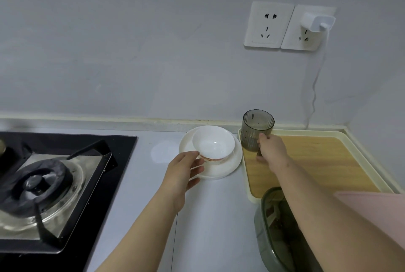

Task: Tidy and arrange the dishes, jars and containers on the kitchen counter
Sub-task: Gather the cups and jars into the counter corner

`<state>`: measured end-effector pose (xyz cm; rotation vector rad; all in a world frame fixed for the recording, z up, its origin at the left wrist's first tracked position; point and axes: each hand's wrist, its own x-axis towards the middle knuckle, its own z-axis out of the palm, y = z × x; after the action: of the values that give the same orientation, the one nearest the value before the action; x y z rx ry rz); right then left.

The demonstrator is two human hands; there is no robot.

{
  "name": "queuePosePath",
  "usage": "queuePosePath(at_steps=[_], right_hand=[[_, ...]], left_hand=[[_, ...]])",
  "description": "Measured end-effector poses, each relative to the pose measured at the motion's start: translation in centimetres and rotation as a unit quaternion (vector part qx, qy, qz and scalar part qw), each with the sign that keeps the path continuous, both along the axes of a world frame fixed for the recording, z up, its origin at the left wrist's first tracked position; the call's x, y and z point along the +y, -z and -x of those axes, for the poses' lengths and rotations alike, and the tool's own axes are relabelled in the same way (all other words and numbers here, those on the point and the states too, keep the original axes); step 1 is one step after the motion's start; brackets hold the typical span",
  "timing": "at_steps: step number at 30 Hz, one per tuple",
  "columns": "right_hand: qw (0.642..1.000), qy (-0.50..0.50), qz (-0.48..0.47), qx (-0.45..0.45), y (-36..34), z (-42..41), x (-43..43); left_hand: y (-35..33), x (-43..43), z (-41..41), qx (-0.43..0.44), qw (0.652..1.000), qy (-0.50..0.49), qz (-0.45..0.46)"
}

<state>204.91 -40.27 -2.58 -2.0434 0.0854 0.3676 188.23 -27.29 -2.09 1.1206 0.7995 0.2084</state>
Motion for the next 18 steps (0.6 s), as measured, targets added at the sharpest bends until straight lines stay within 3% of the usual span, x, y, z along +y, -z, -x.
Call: queuePosePath(at_steps=[10, 18], right_hand=[[0.999, 0.011, -0.025, 0.028, -0.46, -0.57, 0.48], [1.0, -0.018, 0.015, 0.018, -0.67, -0.22, 0.19]], left_hand=[[0.21, 0.53, 0.4, 0.007, 1.0, -0.01, 0.001], [0.43, 0.28, 0.28, 0.006, 1.0, -0.024, 0.006]])
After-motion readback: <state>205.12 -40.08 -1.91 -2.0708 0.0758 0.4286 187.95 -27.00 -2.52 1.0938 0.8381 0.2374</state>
